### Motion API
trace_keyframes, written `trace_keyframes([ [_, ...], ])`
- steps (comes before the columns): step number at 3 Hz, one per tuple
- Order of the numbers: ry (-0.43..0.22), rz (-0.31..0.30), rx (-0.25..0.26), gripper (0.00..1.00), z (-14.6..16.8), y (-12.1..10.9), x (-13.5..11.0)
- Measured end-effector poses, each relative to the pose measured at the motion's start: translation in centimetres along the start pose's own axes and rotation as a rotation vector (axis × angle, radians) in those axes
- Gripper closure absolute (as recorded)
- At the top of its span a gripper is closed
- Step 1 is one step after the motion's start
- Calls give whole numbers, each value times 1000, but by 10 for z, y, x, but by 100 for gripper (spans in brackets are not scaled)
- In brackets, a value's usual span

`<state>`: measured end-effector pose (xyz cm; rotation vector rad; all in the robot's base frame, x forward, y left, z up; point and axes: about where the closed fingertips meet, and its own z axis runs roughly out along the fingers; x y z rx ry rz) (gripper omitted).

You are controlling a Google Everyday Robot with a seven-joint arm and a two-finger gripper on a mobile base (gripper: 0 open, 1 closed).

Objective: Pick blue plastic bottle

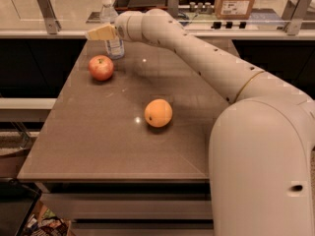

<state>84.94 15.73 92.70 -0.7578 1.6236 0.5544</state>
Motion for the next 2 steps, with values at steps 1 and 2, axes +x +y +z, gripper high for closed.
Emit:
trace_keyframes([
  [1,-3,6,-1,0,5,0,3],
  [2,-2,7,-4,19,7,2,4],
])
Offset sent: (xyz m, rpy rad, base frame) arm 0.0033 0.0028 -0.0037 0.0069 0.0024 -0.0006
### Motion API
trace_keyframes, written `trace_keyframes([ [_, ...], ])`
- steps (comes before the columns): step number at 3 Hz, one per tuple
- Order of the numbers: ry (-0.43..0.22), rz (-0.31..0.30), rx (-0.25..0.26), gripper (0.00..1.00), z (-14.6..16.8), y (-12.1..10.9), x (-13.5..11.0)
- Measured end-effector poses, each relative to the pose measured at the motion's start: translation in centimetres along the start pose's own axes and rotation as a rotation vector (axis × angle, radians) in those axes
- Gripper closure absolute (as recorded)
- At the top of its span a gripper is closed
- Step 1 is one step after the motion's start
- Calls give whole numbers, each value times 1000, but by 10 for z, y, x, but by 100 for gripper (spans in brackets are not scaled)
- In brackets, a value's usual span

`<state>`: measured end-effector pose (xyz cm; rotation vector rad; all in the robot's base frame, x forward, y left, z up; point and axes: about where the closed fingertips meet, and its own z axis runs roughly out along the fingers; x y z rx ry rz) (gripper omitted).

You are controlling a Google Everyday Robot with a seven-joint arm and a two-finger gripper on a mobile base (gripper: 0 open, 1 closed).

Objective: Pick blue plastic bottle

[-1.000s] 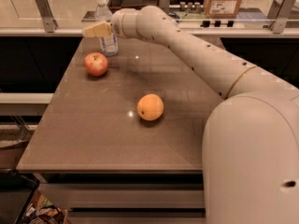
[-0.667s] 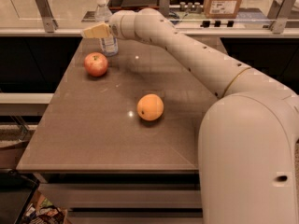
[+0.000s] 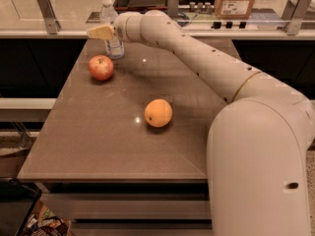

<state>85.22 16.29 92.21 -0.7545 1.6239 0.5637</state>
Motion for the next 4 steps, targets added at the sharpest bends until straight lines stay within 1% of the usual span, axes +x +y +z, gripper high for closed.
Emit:
trace_keyframes([
  [3,3,1,-10,88,5,6,2],
  [4,4,2,-13,100,7,8,3],
])
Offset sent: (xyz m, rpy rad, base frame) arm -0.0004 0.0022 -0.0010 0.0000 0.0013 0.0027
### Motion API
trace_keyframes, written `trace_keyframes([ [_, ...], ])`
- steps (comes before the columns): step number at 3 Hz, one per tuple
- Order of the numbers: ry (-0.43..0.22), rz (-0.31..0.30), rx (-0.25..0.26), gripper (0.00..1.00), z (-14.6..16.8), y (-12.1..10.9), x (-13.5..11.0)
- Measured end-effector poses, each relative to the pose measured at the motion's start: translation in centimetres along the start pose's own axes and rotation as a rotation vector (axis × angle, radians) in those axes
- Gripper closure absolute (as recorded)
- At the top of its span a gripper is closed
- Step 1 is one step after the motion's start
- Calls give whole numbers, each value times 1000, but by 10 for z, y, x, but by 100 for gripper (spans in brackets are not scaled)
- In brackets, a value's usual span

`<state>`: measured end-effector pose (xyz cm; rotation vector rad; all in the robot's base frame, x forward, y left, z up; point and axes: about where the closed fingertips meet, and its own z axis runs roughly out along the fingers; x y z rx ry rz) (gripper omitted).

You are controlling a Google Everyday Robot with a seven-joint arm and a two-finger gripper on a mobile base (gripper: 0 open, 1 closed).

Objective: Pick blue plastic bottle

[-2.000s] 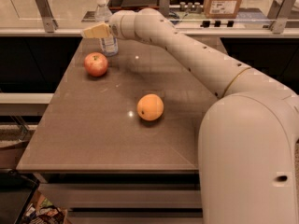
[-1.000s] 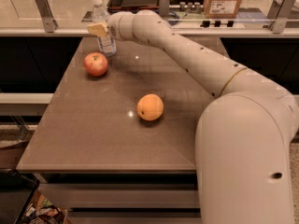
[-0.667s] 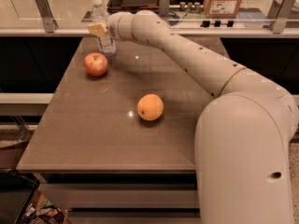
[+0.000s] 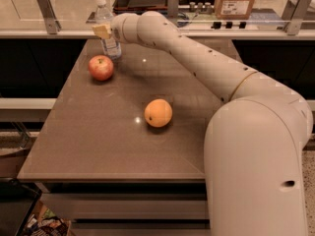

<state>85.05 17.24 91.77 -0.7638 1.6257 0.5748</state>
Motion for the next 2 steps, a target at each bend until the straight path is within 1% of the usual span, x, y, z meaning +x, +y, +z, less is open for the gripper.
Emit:
trace_keyframes([
  [1,-10,4,-8,100,-2,-1,-5],
  [2,-22,-7,3,100,-15,-7,-20],
])
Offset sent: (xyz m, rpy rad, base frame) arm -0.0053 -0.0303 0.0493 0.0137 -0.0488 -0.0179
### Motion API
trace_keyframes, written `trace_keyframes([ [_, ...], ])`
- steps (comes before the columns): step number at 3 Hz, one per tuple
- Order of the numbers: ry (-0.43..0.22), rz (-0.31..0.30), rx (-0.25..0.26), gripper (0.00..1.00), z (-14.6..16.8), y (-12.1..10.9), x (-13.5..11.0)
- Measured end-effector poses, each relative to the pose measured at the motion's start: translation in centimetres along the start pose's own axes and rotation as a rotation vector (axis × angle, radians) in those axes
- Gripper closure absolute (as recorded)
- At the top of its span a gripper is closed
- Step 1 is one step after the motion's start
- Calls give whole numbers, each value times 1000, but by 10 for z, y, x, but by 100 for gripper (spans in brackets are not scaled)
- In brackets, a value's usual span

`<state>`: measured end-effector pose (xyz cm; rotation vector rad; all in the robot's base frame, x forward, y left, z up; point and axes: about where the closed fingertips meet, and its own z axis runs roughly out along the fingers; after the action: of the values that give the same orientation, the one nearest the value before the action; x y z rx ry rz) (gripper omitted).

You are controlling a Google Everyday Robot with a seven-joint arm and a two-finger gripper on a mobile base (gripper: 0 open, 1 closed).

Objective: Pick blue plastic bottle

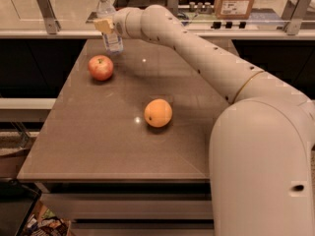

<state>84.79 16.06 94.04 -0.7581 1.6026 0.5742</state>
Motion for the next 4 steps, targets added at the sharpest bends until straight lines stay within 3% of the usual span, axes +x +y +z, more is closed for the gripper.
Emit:
trace_keyframes([
  [2,-24,-57,36,100,-31,-9,-49],
  [4,-45,-155,80,100,-55,-10,-109],
])
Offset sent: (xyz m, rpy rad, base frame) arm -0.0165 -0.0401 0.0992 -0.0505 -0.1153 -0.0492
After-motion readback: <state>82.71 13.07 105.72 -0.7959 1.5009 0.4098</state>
